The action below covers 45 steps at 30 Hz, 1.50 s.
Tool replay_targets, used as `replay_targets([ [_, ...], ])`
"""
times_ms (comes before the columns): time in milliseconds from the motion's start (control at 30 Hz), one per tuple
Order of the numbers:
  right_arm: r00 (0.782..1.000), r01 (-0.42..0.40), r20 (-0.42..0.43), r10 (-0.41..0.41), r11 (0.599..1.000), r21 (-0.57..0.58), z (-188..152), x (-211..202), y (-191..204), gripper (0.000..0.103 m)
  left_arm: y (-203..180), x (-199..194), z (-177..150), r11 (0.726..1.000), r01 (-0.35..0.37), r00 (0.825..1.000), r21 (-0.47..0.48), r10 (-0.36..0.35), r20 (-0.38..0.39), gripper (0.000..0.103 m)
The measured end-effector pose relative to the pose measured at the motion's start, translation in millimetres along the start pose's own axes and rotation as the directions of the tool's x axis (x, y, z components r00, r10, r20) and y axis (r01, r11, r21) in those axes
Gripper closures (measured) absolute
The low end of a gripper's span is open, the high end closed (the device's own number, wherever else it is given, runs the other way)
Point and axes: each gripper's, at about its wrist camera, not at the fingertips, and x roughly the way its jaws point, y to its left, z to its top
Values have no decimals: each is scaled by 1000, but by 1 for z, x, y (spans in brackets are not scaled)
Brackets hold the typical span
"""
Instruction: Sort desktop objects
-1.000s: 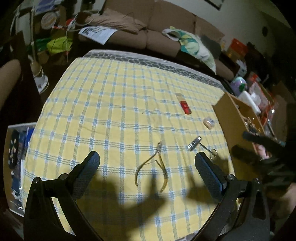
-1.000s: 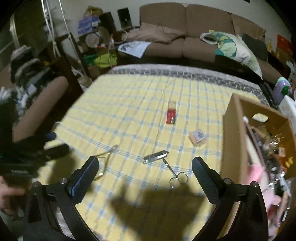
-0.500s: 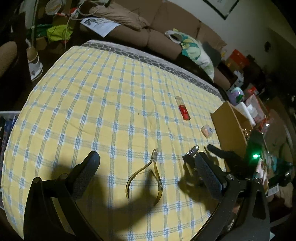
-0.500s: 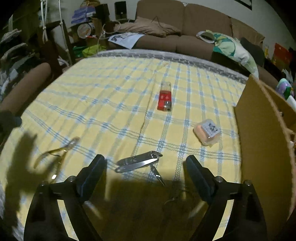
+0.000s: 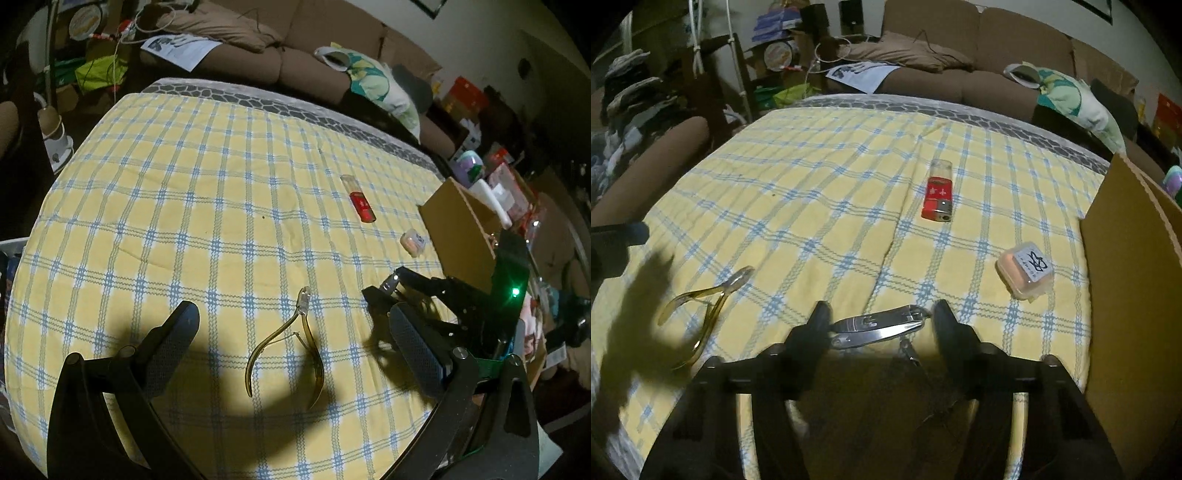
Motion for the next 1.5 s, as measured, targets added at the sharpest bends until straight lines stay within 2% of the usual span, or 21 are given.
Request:
replay_targets([
  [200, 999, -48, 2, 48, 996, 78, -1, -10, -6, 46, -1, 0, -1, 1000, 2, 1000, 0, -2, -3, 0],
  [400, 995, -85, 58, 77, 986, 146, 15, -52, -13, 46, 1, 3, -2, 1000, -3, 1000, 11, 3, -17, 0],
  [500, 993, -100, 85, 86, 979, 176, 23, -77, -17, 46, -4, 14, -12, 995, -60, 996, 78, 64, -55, 0],
  [667, 988, -131, 111, 108, 965, 228, 30, -106, -28, 46, -19, 40, -37, 972, -152, 974, 181, 179, -141, 0],
  [733, 986, -145, 117, 120, 960, 240, 30, -115, -30, 46, -26, 44, -47, 955, -187, 965, 229, 222, -138, 0],
  [800, 984, -158, 121, 132, 957, 242, 30, -121, -30, 46, -33, 46, -55, 928, -234, 956, 290, 273, -102, 3],
  [833, 982, -166, 128, 138, 956, 242, 30, -125, -30, 46, -33, 45, -56, 930, -230, 961, 286, 264, -85, 15],
  [867, 980, -173, 134, 144, 954, 243, 30, -127, -30, 46, -33, 41, -54, 936, -227, 966, 269, 252, -59, 24],
  [900, 978, -185, 143, 154, 952, 245, 31, -129, -30, 46, -31, 39, -52, 938, -228, 968, 261, 248, -45, 39],
  [933, 976, -192, 146, 160, 950, 244, 30, -131, -30, 46, -30, 38, -50, 939, -231, 968, 255, 247, -35, 46],
  [1100, 972, -212, 149, 182, 952, 222, 31, -134, -24, 46, -23, 35, -47, 947, -212, 974, 242, 225, -29, 46],
  [1233, 970, -216, 156, 186, 955, 204, 32, -142, -24, 46, -22, 25, -44, 962, -172, 983, 211, 181, -25, 46],
  [1367, 964, -221, 191, 182, 953, 209, 36, -159, -34, 46, -27, 2, -32, 980, -116, 993, 164, 114, 23, 46],
  [1500, 964, -199, 221, 149, 953, 227, 36, -179, -53, 46, -41, -19, -22, 983, -76, 995, 166, 66, 69, 46],
])
